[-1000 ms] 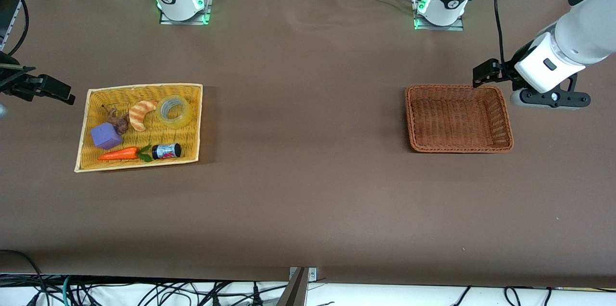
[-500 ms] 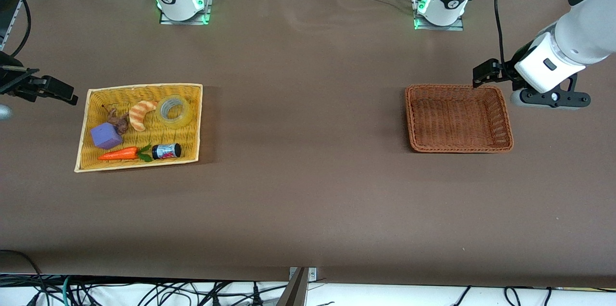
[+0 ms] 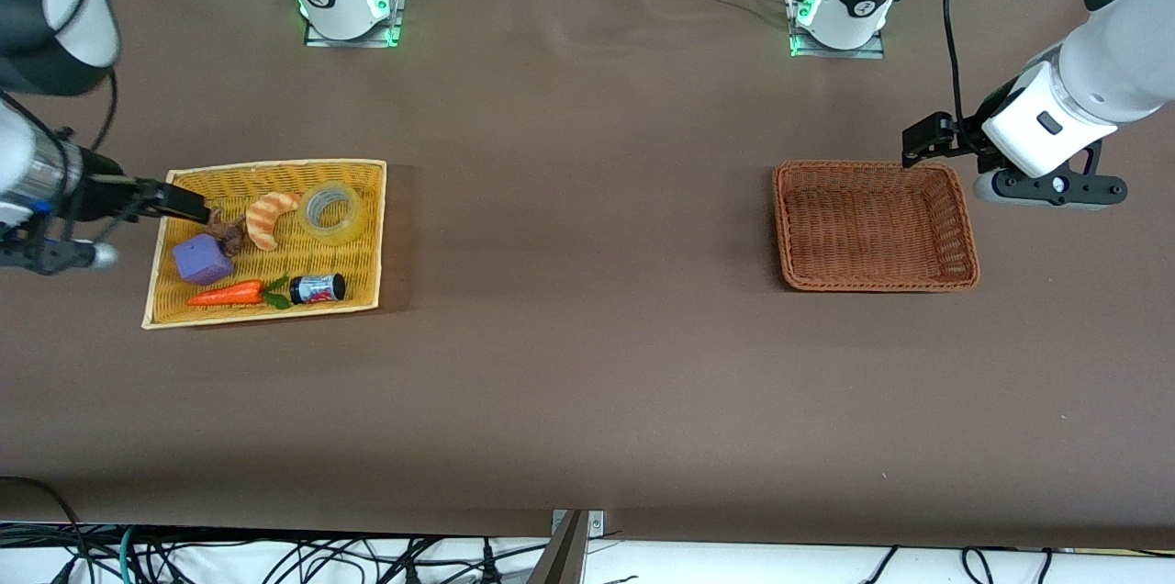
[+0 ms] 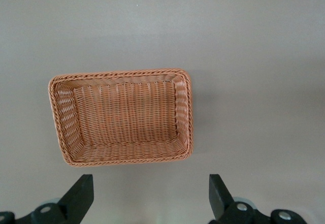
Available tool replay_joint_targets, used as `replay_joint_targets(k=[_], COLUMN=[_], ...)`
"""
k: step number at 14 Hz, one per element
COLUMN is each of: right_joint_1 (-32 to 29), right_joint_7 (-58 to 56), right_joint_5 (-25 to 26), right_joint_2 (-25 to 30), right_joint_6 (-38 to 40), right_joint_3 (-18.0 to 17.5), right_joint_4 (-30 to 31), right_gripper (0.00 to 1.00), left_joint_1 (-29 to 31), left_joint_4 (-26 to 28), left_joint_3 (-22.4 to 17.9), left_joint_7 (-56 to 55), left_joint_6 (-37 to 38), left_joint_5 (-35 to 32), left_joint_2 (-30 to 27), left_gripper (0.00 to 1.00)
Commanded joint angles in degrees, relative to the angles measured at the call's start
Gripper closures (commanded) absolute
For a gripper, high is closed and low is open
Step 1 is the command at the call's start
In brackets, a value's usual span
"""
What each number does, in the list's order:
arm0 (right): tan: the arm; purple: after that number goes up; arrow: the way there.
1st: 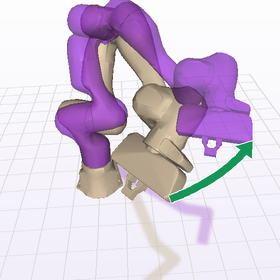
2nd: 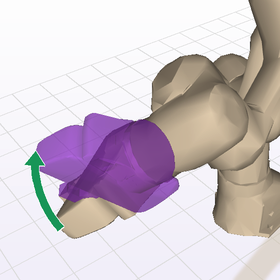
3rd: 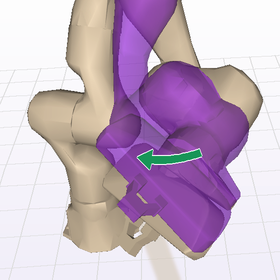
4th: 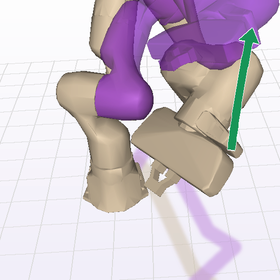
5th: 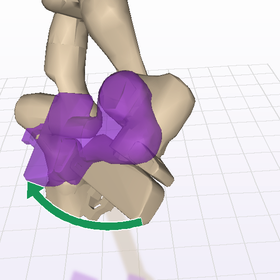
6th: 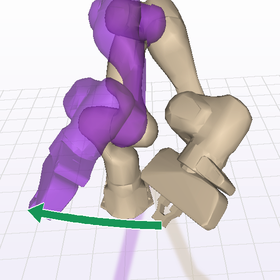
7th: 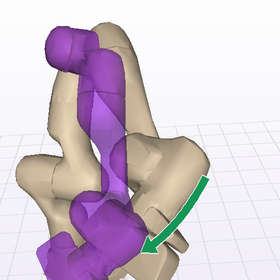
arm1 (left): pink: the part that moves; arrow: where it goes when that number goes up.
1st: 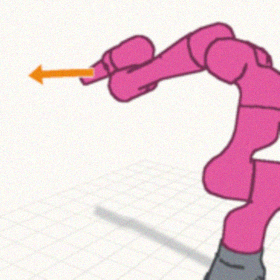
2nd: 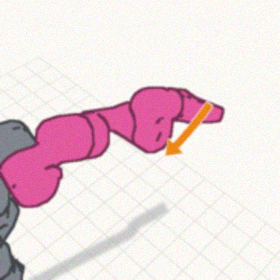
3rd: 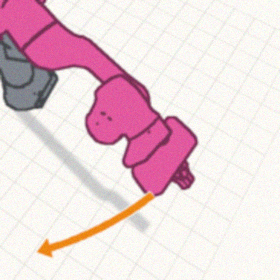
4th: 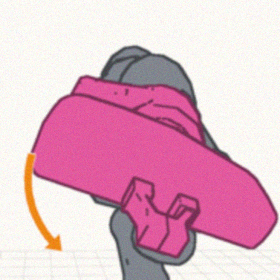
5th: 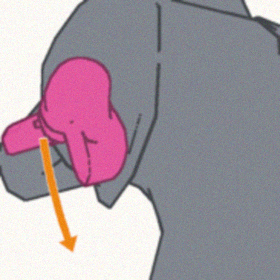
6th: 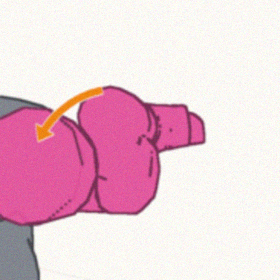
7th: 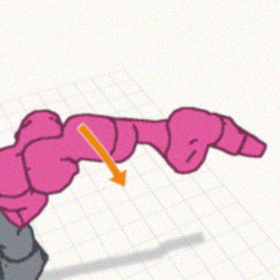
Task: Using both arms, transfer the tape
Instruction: 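Move the right gripper down over the yellow tape roll in the tray, then lower the right gripper and close it on the tape roll's rim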
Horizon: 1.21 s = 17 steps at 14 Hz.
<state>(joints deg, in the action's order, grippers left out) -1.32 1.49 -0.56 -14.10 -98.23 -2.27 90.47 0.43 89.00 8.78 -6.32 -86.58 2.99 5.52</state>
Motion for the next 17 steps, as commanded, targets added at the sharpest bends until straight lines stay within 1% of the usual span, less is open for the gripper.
replay_joint_targets(k=[1, 2, 4, 7, 11, 12, 17], right_joint_1=[0.27, 0.27, 0.27, 0.18, 0.27, 0.36, 0.36], right_joint_7=[-0.09, -0.09, -0.17, -0.79, -0.97, -1.05, -3.42], right_joint_5=[-0.75, -0.75, -0.67, -0.40, -0.05, -0.05, 0.04], right_joint_2=[1.00, 1.09, 1.09, 1.09, 0.57, 0.22, -0.32], right_joint_6=[-13.77, -19.23, -27.16, -34.47, -42.47, -43.62, -43.98], right_joint_3=[-0.02, -0.02, -0.02, -0.02, -0.02, -0.02, -0.02], right_joint_4=[13.45, 18.29, 25.16, 32.03, 38.01, 38.72, 40.13], right_gripper=[0.00, 0.00, 0.00, 0.00, 0.00, 0.00, 0.00], left_joint_1=[0.01, 0.10, 0.01, 0.01, 0.10, 0.10, 0.10], left_joint_4=[0.38, 0.38, 0.38, 0.38, 0.38, 0.38, 0.38], left_joint_3=[0.01, 0.01, -0.07, 0.01, 0.01, 0.01, -0.08], left_joint_7=[-0.45, -0.45, -0.45, -0.45, -0.45, -0.45, -0.54], left_joint_6=[0.62, 0.62, 0.62, 0.62, 0.62, 0.62, 0.53], left_joint_5=[-1.23, -1.23, -1.23, -1.23, -1.23, -1.23, -1.23], left_joint_2=[-1.04, -1.04, -1.04, -1.04, -1.04, -1.04, -0.95], left_gripper=[0.00, 0.00, 0.00, 0.00, 0.00, 0.00, 0.00])
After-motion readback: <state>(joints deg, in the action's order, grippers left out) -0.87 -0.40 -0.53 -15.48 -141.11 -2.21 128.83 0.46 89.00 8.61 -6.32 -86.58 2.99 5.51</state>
